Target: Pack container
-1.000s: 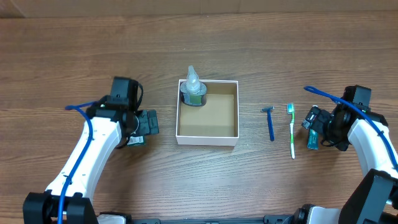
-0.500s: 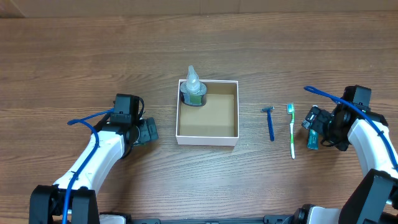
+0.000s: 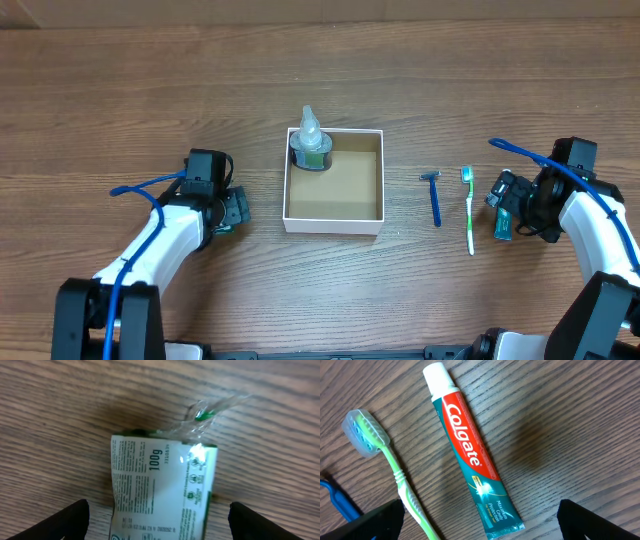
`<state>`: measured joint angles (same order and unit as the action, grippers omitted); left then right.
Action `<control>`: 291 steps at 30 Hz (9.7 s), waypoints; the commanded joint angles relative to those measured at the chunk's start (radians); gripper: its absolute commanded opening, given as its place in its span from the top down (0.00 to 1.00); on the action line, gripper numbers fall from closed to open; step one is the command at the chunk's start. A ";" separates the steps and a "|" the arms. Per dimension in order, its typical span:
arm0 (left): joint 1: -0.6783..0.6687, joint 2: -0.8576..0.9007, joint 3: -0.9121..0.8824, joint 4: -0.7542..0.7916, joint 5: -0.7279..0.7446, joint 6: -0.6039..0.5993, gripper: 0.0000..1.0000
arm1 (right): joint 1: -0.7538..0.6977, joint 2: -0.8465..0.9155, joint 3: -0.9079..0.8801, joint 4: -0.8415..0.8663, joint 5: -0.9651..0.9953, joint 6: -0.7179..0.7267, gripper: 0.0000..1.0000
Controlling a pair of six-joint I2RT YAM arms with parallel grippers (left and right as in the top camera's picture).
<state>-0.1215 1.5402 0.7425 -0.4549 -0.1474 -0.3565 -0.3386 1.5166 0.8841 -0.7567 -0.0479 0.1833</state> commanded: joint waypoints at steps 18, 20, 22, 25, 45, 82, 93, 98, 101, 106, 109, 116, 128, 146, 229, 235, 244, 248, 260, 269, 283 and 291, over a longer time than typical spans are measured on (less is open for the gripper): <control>0.005 0.046 -0.008 0.002 -0.020 0.066 0.09 | 0.005 -0.002 0.019 0.003 0.001 0.003 0.00; 0.005 0.046 -0.009 0.003 -0.019 0.065 0.09 | 0.005 -0.002 0.019 0.003 0.001 0.003 0.00; 0.005 0.047 -0.009 0.003 -0.019 0.066 0.10 | 0.005 -0.002 0.019 0.003 0.001 0.003 0.00; 0.005 0.047 -0.009 0.002 -0.018 0.065 0.30 | 0.005 -0.002 0.019 0.003 0.001 0.003 0.00; 0.001 0.047 0.267 -0.254 -0.020 0.098 0.55 | 0.005 -0.002 0.019 0.003 0.001 0.003 0.00; -0.507 0.057 0.493 -0.314 0.002 -0.280 0.47 | 0.005 -0.002 0.019 0.003 0.001 0.003 0.00; -0.507 0.057 0.448 -0.284 0.021 -0.280 0.34 | 0.005 -0.002 0.019 0.003 0.001 0.003 0.00; -0.506 0.045 0.476 -0.279 0.067 -0.268 0.31 | 0.005 -0.002 0.019 0.003 0.001 0.003 0.00; -0.505 0.019 0.534 -0.315 0.061 -0.256 0.28 | 0.005 -0.002 0.019 0.003 0.001 0.003 0.00; -0.465 -0.032 0.624 -0.494 -0.110 -0.241 0.16 | 0.005 -0.002 0.019 0.003 0.001 0.003 0.00; -0.349 -0.072 0.642 -0.639 -0.141 -0.241 0.12 | 0.005 -0.002 0.019 0.003 0.001 0.003 0.00; -0.042 -0.087 0.641 -0.719 -0.141 -0.187 0.00 | 0.005 -0.002 0.019 0.003 0.001 0.003 0.00; 0.031 -0.087 0.641 -0.719 -0.140 -0.190 0.00 | 0.005 -0.002 0.019 0.003 0.001 0.003 0.00; 0.031 -0.087 0.641 -0.719 -0.140 -0.190 0.00 | 0.005 -0.002 0.019 0.011 -0.004 0.004 0.00; 0.031 -0.087 0.641 -0.719 -0.140 -0.190 0.00 | 0.005 0.250 0.032 0.278 -0.037 -0.211 0.43; 0.031 -0.087 0.641 -0.719 -0.140 -0.190 0.00 | 0.005 0.250 0.037 0.276 -0.037 -0.210 0.86; 0.031 -0.087 0.641 -0.719 -0.140 -0.190 0.00 | 0.005 0.229 0.191 0.108 -0.169 -0.205 0.94; 0.031 -0.087 0.641 -0.719 -0.140 -0.190 0.00 | 0.016 0.207 0.298 -0.013 -0.256 -0.185 0.95; 0.031 -0.087 0.641 -0.719 -0.140 -0.190 0.00 | 0.476 -0.018 0.446 -0.135 -0.262 -0.123 0.95; 0.031 -0.087 0.641 -0.719 -0.140 -0.190 0.00 | 0.777 0.039 0.445 -0.006 -0.098 -0.018 0.93; 0.031 -0.087 0.641 -0.719 -0.140 -0.190 0.00 | 0.824 0.203 0.444 0.084 -0.038 0.009 0.91; 0.031 -0.087 0.641 -0.719 -0.140 -0.190 0.00 | 0.824 0.218 0.444 0.102 -0.031 0.031 0.51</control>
<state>-0.0917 1.4689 1.3643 -1.1748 -0.2741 -0.5663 0.4824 1.7378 1.3083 -0.6666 -0.0921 0.2020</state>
